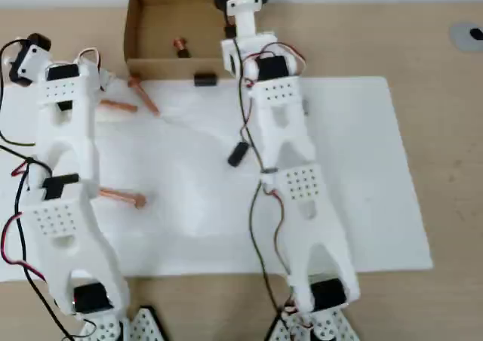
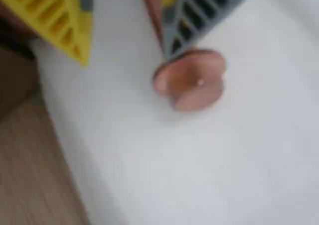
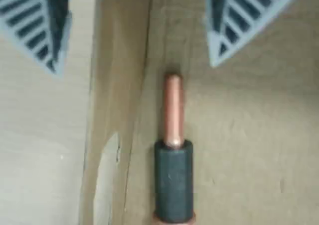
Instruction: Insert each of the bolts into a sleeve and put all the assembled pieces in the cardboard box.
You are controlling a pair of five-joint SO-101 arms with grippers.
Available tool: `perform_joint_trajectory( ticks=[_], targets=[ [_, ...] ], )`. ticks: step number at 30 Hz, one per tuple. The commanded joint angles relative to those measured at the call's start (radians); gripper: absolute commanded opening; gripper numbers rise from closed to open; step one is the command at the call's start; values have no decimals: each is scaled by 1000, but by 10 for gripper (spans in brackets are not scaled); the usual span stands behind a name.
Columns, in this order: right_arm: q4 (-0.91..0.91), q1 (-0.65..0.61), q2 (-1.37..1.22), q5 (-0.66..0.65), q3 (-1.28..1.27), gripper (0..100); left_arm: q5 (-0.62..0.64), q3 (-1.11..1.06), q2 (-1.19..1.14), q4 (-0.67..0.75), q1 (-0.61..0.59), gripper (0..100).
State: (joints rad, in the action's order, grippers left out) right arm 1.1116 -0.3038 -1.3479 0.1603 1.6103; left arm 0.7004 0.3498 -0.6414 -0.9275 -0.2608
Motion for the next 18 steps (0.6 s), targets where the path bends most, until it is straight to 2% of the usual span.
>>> perform_joint_trajectory(
  ticks=[1,13,18],
  targets=[
    [5,8,71,8,56,229,6,60,-56,-28,-18,104],
    [17,59,73,6,56,229,5,391,-208,-305,-37,106],
    [38,81,84,6,58,229,3,601,-209,-420,-38,107]
  ],
)
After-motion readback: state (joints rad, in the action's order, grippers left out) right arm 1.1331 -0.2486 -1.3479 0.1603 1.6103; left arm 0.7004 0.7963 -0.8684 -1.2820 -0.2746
